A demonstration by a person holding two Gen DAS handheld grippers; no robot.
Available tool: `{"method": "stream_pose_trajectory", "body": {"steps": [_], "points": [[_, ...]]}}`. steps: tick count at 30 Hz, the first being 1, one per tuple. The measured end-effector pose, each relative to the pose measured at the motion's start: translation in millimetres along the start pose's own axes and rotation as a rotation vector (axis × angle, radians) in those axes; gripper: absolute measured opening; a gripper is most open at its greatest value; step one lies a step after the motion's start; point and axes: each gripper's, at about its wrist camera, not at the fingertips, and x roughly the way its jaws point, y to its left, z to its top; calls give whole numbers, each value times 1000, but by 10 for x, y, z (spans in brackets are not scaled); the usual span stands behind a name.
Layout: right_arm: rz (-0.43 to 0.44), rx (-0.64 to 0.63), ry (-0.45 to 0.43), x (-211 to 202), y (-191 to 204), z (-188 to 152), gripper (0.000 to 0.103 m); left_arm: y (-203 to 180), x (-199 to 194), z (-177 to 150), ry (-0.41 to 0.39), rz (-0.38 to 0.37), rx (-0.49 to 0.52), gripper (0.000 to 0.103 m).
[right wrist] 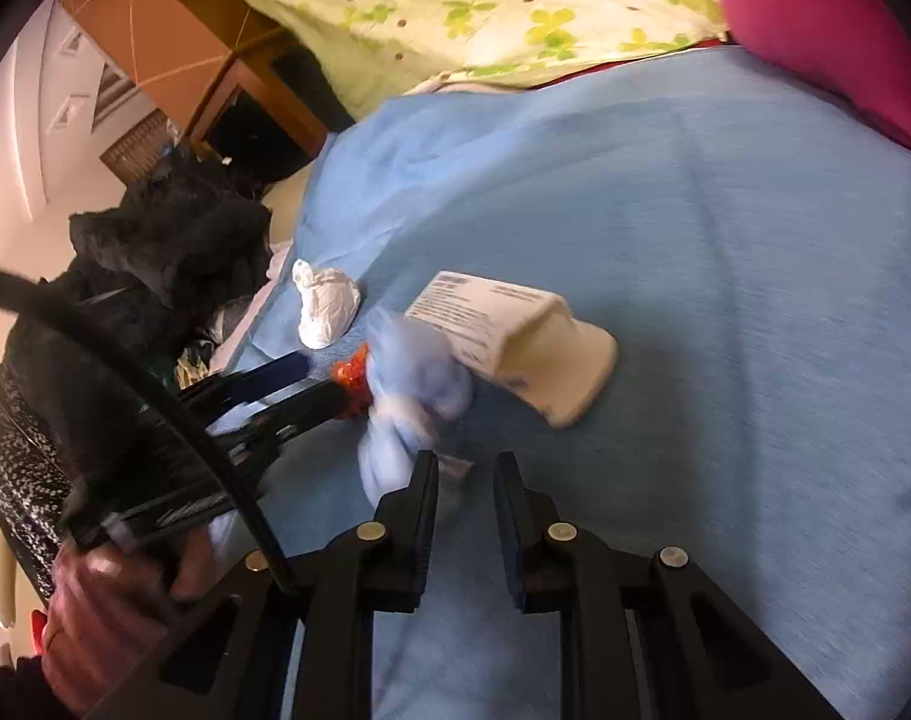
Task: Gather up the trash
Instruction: 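Grasp the orange wrapper with left gripper while right grasps the blue face mask, then carry the orange wrapper and blue mask toward the red wastebasket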
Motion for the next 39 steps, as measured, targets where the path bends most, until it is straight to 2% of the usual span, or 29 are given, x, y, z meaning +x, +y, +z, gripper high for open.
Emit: {"method": "stream_pose_trajectory", "body": {"steps": [1, 3, 5, 6, 7, 8, 9, 11, 13, 14, 18, 19, 22, 25, 30, 39], "points": [[2, 4, -5, -53, -36, -11, 21, 25, 66, 4, 16, 0, -5, 37], [11, 1, -13, -101, -51, -20, 22, 90, 96, 0, 11, -20, -29, 35], [33, -3, -19, -143, -24, -24, 25, 125, 15, -36, 2, -35, -47, 27], [33, -2, -15, -137, 4, -13, 40, 128, -46, -73, -5, -35, -44, 26], [39, -1, -11, -116, 39, 5, 68, 135, -102, -116, -10, -32, -43, 26], [58, -3, -17, -93, 82, 21, 75, 143, -167, -161, -12, -22, -42, 25], [73, -11, -31, -61, 132, 38, 75, 150, -238, -210, -17, -17, -44, 24], [61, -54, -36, 82, 274, 85, 70, 164, -360, -302, -32, -24, -58, 24], [49, -61, 7, 274, 345, 119, 53, 187, -537, -417, -46, -19, -80, 24], [46, -58, 33, 394, 379, 137, 51, 193, -613, -477, -50, -11, -90, 24], [-51, -113, 51, 699, 509, 149, 37, 146, -931, -705, -68, 3, -135, 24], [-67, -123, 45, 706, 552, 149, 29, 127, -995, -732, -73, 18, -138, 24], [-74, -104, 49, 592, 581, 100, 27, 36, -1194, -765, -89, 81, -139, 24], [-63, -120, 14, 241, 661, 2, 27, -92, -1426, -779, -108, 99, -158, 24], [-44, -141, -71, -539, 777, -142, 27, -506, -1883, -731, -174, 177, -131, 24], [-8, -188, -295, -2004, 1079, -480, 27, -1241, -2684, -668, -309, 301, -75, 24]]}}
